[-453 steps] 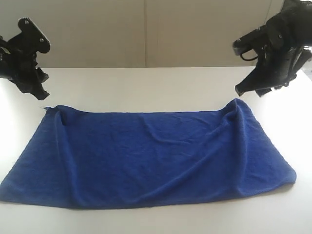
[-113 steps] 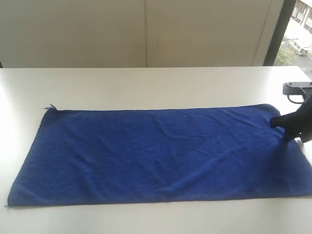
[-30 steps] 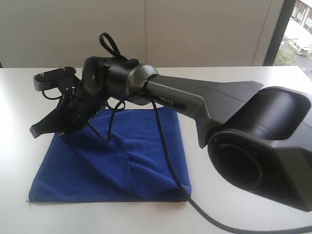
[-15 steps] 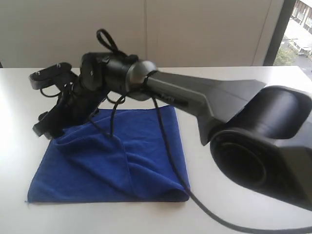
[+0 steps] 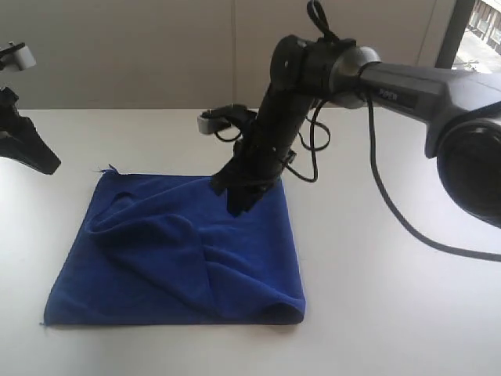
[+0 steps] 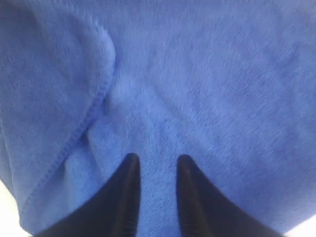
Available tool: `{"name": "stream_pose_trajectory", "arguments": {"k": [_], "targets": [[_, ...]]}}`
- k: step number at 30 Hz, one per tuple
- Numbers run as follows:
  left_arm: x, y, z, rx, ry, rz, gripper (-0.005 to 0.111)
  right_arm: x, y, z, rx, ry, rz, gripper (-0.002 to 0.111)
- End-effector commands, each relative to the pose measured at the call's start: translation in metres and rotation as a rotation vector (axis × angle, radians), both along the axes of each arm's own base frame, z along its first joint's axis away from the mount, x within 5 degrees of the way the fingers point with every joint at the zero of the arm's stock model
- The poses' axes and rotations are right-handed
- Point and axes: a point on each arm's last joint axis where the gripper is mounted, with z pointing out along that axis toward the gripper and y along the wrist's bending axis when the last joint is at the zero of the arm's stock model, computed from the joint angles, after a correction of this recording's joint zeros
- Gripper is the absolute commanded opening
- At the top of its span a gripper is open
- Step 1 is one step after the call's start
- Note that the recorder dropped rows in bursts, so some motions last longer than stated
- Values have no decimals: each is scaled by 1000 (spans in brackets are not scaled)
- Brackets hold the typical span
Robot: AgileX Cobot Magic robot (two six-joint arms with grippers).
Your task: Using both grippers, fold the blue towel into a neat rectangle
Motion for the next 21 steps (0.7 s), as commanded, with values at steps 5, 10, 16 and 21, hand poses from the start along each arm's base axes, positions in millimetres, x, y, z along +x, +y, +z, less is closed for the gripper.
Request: {"name": "stream_pose_trajectory", "arguments": {"k": [5, 10, 16, 21], "targets": [[27, -5, -14, -120, 80, -121, 0, -9, -9, -26, -26, -27, -41, 0], [31, -6, -16, -133, 47, -130, 0, -7, -17, -29, -118, -46, -65, 0], [31, -6, -16, -131, 40, -137, 0, -5, -25, -32, -182, -57, -77, 0], [31, -6, -16, -131, 40, -137, 0, -8, -37, -47, -197, -14, -132, 0]]}}
